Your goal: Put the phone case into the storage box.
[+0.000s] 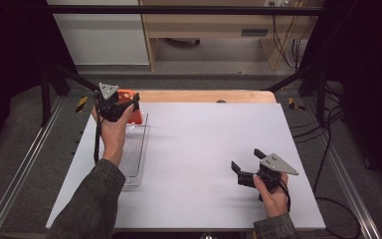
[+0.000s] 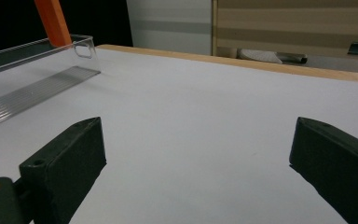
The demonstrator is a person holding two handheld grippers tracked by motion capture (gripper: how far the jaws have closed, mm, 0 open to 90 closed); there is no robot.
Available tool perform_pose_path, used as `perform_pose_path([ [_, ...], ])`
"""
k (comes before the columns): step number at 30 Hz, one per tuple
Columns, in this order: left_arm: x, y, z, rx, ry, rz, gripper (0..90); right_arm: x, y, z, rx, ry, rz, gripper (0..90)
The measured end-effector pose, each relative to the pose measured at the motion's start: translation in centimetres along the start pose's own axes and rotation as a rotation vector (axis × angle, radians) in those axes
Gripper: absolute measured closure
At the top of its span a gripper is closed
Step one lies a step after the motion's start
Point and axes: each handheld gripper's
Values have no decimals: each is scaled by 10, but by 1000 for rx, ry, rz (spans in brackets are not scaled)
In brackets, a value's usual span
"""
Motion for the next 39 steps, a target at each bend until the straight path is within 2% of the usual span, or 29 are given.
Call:
perform_pose_path([
  [11,8,5,1,-11,-7,12,162,0,0,-1,5,-2,4,33],
  [39,19,13,1,-3,-13,42,162,0,1,-2,17,-4,5,34],
])
Point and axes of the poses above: each handheld gripper's, and its own axes: x roughly forward along the jaws, y roughly out of its underside, z roughly to its left, and after that the axes turned 7 degrees about y, right-handed
